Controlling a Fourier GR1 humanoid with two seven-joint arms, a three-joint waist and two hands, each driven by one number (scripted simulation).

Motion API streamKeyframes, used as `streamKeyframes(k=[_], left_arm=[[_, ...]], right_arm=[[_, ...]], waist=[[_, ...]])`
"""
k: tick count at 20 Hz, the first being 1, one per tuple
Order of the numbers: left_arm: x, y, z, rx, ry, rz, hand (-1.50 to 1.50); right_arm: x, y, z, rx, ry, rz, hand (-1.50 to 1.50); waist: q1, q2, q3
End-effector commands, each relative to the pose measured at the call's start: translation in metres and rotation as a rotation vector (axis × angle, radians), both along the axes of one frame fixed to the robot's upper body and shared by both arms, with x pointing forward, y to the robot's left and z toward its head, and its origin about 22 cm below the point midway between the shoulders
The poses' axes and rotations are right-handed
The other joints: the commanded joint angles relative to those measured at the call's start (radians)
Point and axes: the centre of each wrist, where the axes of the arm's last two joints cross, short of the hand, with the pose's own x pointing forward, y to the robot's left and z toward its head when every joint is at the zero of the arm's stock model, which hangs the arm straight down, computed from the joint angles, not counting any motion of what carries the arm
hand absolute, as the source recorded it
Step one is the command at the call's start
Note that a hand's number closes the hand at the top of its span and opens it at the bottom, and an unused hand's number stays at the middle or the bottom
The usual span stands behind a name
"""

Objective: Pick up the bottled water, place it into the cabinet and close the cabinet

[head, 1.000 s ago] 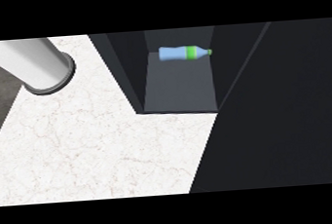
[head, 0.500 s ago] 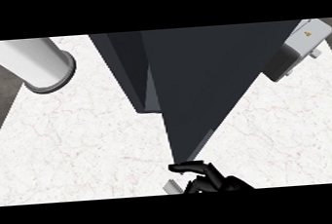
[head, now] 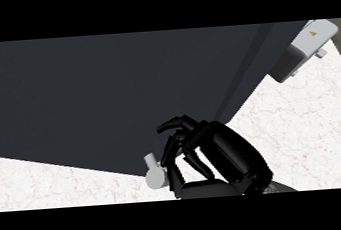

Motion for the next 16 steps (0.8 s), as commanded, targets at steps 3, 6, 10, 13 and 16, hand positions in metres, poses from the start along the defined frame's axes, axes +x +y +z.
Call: streamKeyframes(k=[3,6,10,13,16], left_arm=[[-0.017,0.026,-0.002,-0.002,-0.005,0.022,-1.5],[-0.021,0.015,0.009,-0.015,0.004,0.03,-1.5],[-0.034,0.031,-0.003,-0.019,-0.01,0.038,-1.5],[-0.033,0.039,0.002,-0.012,-0.017,0.043,-1.5],[-0.035,0.043,0.018,-0.005,-0.026,0.034,-1.5]], right_arm=[[0.047,0.008,0.04,0.163,-0.055,-0.007,1.5],[0.079,-0.003,0.041,0.15,-0.035,0.032,1.5],[0.112,-0.018,0.028,0.113,-0.038,0.021,1.5],[0.139,-0.028,0.034,0.101,-0.045,0.051,1.5],[0.144,-0.012,0.027,0.09,-0.049,0.089,1.5]], waist=[[-0.004,-0.018,0.0],[-0.023,-0.017,0.001],[-0.024,-0.018,0.001],[-0.022,-0.016,0.001],[-0.026,-0.017,0.001]])
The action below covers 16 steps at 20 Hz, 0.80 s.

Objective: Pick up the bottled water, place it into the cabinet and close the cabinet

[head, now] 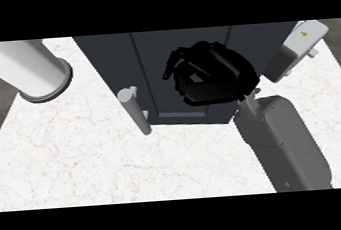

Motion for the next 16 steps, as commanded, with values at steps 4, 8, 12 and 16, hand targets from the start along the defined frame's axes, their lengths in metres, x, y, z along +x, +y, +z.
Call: streamKeyframes(k=[4,8,12,16], left_arm=[[-0.001,0.005,0.003,0.012,0.012,-0.017,-1.5],[0.006,0.015,-0.002,-0.006,0.014,-0.033,-1.5],[0.008,-0.002,0.009,0.005,0.025,-0.061,-1.5],[0.013,0.007,-0.002,-0.013,0.004,-0.041,-1.5]], right_arm=[[0.035,0.022,-0.011,-0.036,0.002,0.021,1.5],[0.041,0.031,0.005,-0.023,0.01,0.029,1.5],[0.039,0.039,0.01,0.018,0.037,0.099,1.5],[0.039,0.042,0.018,0.006,0.022,0.104,1.5]], waist=[[0.009,0.011,-0.003],[0.01,0.014,-0.004],[0.024,0.015,-0.002],[0.027,0.017,-0.004]])
